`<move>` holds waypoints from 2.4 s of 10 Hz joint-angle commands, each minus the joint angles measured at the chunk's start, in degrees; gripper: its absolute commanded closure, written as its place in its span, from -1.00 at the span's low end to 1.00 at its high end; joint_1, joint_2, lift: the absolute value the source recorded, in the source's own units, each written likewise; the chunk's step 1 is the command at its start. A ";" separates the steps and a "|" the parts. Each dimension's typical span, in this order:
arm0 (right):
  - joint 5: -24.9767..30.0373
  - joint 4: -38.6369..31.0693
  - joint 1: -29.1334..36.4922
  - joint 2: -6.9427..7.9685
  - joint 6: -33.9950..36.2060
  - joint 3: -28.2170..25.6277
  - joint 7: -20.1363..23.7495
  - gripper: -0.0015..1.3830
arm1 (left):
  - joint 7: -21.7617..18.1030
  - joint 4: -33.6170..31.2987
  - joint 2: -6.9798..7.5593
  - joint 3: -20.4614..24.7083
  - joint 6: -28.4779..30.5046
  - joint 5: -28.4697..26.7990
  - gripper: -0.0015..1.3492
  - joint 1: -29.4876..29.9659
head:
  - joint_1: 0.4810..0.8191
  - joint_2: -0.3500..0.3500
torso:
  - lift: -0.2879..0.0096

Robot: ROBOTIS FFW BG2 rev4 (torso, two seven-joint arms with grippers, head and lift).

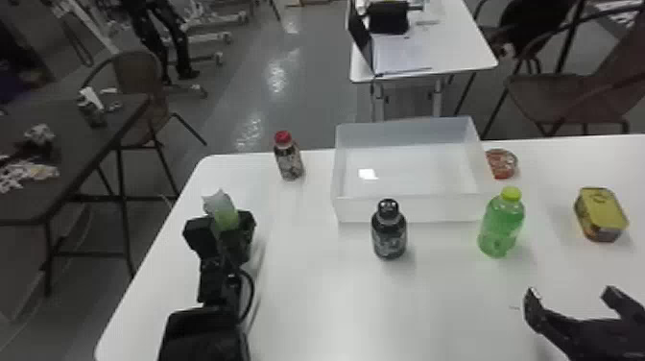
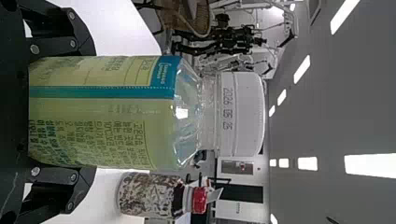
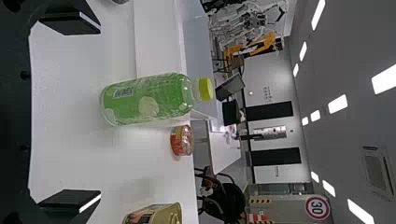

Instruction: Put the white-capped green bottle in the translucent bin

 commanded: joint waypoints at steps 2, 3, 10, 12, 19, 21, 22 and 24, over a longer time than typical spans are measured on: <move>-0.07 -0.05 0.18 -0.01 0.06 -0.02 0.08 -0.91 | 0.63 -10.20 -1.58 -0.94 1.93 -5.12 0.35 2.47 | 0.27 0.66 | 0.33; -0.16 0.04 0.26 -0.01 0.06 -0.02 0.08 -0.91 | 0.27 -14.85 -1.93 -3.31 4.13 -4.68 0.35 2.65 | 0.27 0.63 | 0.33; -0.16 2.32 -2.55 -0.10 0.24 1.12 0.17 -0.91 | -25.48 -22.15 -4.45 -16.50 18.37 -16.55 0.35 -9.04 | 0.27 -0.13 | 0.33; -0.16 2.59 -2.72 -0.19 0.24 1.12 0.17 -0.91 | -28.29 -16.00 -4.45 -20.36 16.70 -20.15 0.40 -12.29 | 0.27 -0.18 | 0.33; 0.02 5.49 -5.98 -0.28 0.33 1.91 1.22 -0.91 | -31.81 4.66 -4.45 -26.16 11.69 -32.45 -0.98 -27.06 | 0.27 -0.33 | 0.33; -0.42 4.08 -4.57 -0.63 0.33 1.56 1.22 -0.91 | -32.60 2.46 -4.45 -21.95 9.58 -30.17 -0.90 -24.34 | 0.27 -0.38 | 0.33; -0.51 3.73 -4.31 -0.80 0.24 1.56 1.22 -0.91 | -32.51 -4.04 -4.45 -19.22 10.72 -29.20 -0.87 -19.77 | 0.27 -0.37 | 0.33; -0.07 2.32 -3.60 -0.89 0.50 1.21 1.22 -0.91 | -30.22 -16.79 -4.45 -14.12 11.42 -23.67 -0.86 -9.22 | 0.27 -0.29 | 0.33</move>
